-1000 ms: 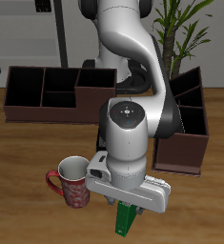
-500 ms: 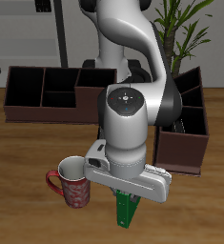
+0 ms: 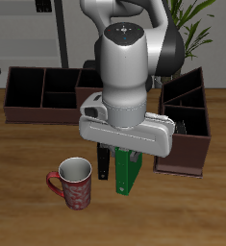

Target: Place the yellow book into the left desk caddy's right compartment and place the green book into the back desk caddy's front compartment and place the black book into the back desk caddy's back compartment

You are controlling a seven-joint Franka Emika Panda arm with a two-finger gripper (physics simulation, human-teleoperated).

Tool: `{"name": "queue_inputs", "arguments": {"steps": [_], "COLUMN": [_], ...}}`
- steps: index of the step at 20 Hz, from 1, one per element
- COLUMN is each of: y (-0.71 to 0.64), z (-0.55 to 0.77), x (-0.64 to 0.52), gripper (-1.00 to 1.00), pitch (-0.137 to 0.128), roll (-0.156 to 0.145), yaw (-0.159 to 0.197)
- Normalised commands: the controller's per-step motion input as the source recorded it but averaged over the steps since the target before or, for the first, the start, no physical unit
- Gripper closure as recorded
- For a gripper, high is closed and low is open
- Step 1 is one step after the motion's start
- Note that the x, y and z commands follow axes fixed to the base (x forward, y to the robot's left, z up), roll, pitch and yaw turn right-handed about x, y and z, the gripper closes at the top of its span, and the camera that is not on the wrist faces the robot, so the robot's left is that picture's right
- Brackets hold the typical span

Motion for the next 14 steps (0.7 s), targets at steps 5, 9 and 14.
{"name": "queue_inputs", "arguments": {"steps": [5,9,14], "y": [0.03,0.08,0.05], "z": [0.61,0.47,0.45], "x": [-0.52,-0.56,-0.60], "gripper": [1.00,1.00,1.00], "pitch": [-0.061,-0.034,-0.036], "roll": [0.008,0.041,0.034], "yaw": [0.106,0.039,-0.006]}}
